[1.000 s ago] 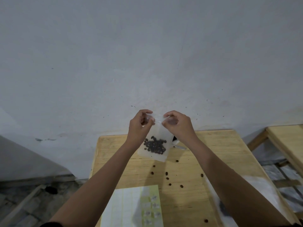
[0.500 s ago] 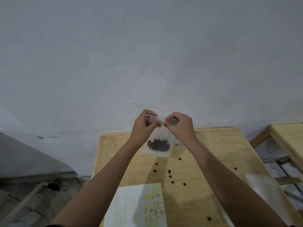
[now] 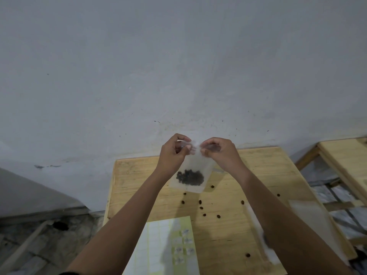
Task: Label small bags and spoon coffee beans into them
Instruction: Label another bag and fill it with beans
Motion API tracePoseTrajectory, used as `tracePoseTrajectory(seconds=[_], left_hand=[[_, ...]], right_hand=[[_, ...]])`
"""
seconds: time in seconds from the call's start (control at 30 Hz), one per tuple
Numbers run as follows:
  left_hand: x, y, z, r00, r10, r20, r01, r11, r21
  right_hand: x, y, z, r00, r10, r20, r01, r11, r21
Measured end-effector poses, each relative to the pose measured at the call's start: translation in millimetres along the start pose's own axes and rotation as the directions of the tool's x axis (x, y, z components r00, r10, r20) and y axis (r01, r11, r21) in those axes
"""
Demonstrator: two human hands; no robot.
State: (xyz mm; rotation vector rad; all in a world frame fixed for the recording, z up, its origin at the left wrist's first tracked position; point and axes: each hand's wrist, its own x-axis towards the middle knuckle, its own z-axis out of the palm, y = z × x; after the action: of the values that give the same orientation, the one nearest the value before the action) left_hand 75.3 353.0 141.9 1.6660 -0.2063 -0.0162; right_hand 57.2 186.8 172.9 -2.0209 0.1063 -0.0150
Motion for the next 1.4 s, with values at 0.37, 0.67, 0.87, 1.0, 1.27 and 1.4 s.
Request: tracePoseTrajectory(seconds=[0.37, 0.67, 0.87, 1.0, 1.27, 1.4], left_hand=[[7, 30, 74, 0.997, 0.027, 0.069, -0.021, 0.997, -0.078], [2, 51, 151, 0.994, 0.055, 0.095, -0.031, 0.97, -0.242], [-14, 46, 200, 0.996, 0.074, 0.041, -0.064, 0.977, -0.205], [-34, 33, 220, 0.997, 0.043, 0.071, -0.032, 0.988, -0.151], [-66, 6, 255, 0.994, -0.108, -0.032, 0.099, 0.971, -0.219], [-82, -16, 266, 0.973, -0.219, -0.069, 0.2, 0.957, -0.209]], right_hand=[[-8, 16, -76, 0.994, -0.009, -0.107, 0.015, 0.998, 0.059], [-30, 45, -163, 0.997, 0.035, -0.062, -0.019, 0.971, 0.237], [-45, 69, -194, 0.986, 0.047, -0.162, 0.0, 0.961, 0.276], [-52, 88, -209, 0.971, 0.106, -0.216, -0.008, 0.911, 0.412], [-79, 143, -199, 0.947, 0.204, -0.246, -0.075, 0.89, 0.449], [-102, 182, -183, 0.967, 0.182, -0.177, -0.14, 0.964, 0.227]])
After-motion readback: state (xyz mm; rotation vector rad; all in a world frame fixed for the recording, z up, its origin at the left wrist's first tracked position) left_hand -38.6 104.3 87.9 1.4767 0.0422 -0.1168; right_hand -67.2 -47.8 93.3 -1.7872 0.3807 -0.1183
